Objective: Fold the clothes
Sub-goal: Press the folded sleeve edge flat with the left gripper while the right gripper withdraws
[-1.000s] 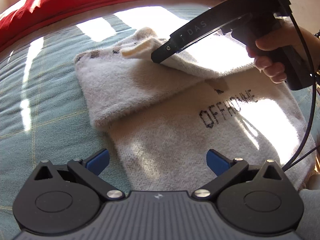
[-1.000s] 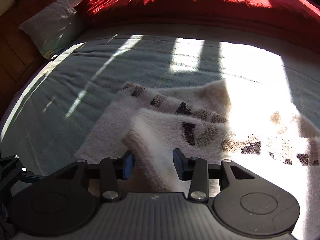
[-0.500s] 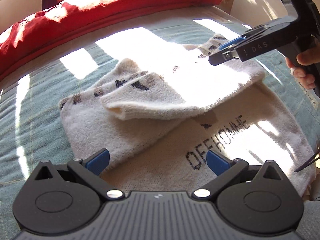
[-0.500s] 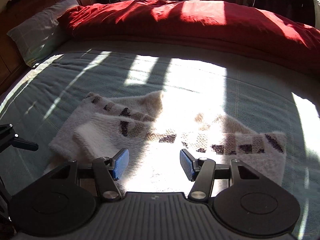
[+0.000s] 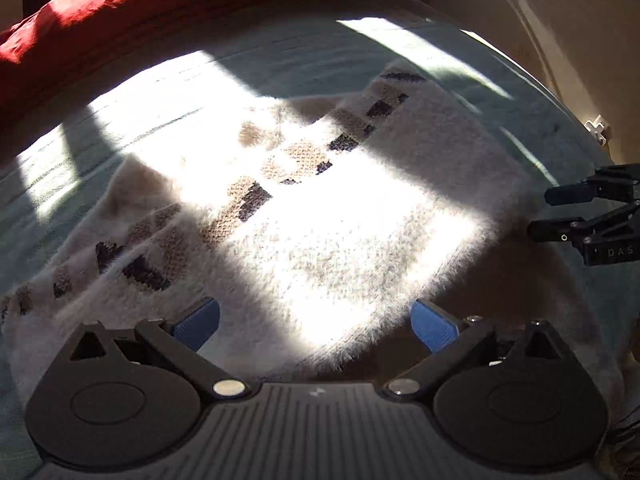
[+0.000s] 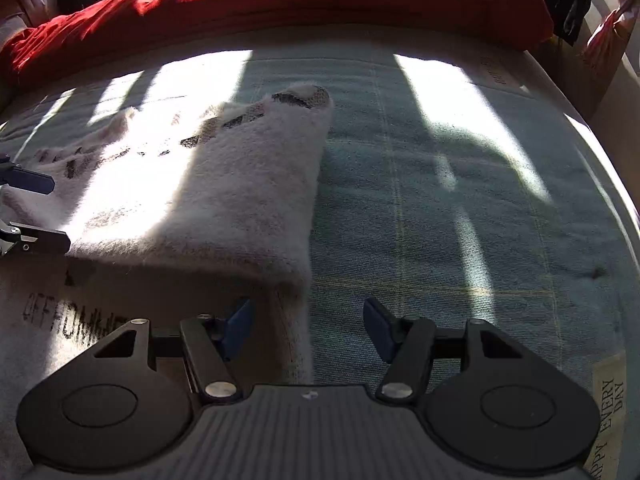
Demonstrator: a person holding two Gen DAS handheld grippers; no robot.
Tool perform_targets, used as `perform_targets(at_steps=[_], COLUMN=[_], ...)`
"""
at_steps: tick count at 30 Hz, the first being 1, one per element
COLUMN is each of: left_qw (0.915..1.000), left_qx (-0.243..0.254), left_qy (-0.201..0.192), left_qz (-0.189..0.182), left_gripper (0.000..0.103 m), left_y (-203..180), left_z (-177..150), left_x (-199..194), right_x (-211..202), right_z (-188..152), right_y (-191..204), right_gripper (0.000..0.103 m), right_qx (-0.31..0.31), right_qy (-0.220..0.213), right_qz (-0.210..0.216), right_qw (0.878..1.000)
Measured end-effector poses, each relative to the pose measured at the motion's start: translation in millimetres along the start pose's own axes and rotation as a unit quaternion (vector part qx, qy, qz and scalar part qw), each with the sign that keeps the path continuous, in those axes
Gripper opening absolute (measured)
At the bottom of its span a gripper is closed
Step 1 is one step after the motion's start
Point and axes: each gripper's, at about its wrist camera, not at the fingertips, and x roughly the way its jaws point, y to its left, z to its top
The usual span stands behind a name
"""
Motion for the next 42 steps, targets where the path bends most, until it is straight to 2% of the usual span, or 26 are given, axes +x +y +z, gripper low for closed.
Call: perform_targets(at_steps=[3,6,11,15,19,22,24,26,28,31,33,37,38,42], left_qw=[0.9996,0.9975,0.9934,0.9946,0.9966,0.9958,0.9961,0.9946,0.9918,0.9866,0.9831,0.981,0.9806,0.9872], left_qx=[0.008,0.027,0.047,0.036,0.048,0.071,0.061,0.063,0.066,0.045,0.027,0.007,0.008,0.014], left_qy=[-0.027,-0.055,-0.06,-0.036,-0.014,-0.014,-0.018,-0.044,-0.069,-0.084,-0.084,-0.038,-0.028,-0.01], left_qz=[-0.008,-0.035,-0.086,-0.09,-0.066,-0.056,-0.061,-0.07,-0.085,-0.132,-0.161,-0.19,-0.194,-0.159], left_gripper=[0.101,0.101,0.101,0.101,0.101,0.101,0.101,0.101,0.101,0.101,0.101,0.101,0.101,0.101], left_y=[-11,-30,-64,-75,-82,-87,-83,-83,-85,-90,-93,-99,-100,-96], left_z=[14,38,65,73,74,76,82,92,103,128,142,154,155,156], left_x=[-11,-19,12,50,79,77,66,48,36,36,43,82,90,129], right_x=[7,14,19,22,23,17,8,-6,-19,-29,-18,20,25,29], right_z=[-12,-23,-28,-31,-35,-36,-39,-42,-40,-22,-11,-10,-12,-19], right_y=[-12,-25,-22,-27,-37,-37,-38,-43,-47,-46,-41,-33,-33,-34], right_gripper=[0.065,0.065,0.065,0.065,0.065,0.065,0.055,0.029,0.019,0.019,0.019,0.019,0.019,0.019], right_qx=[0.014,0.028,-0.017,-0.039,-0.022,-0.016,-0.017,-0.012,-0.001,-0.009,-0.019,-0.038,-0.037,-0.026], right_qy=[-0.001,-0.002,-0.01,-0.012,-0.007,-0.007,-0.003,-0.013,-0.032,-0.079,-0.087,-0.044,-0.033,-0.029], right_qz=[-0.006,-0.013,-0.056,-0.087,-0.08,-0.074,-0.061,-0.04,-0.021,0.008,0.025,0.024,0.024,0.023], right_qw=[1.0,1.0,0.998,0.995,0.997,0.997,0.998,0.999,0.999,0.997,0.996,0.998,0.998,0.999])
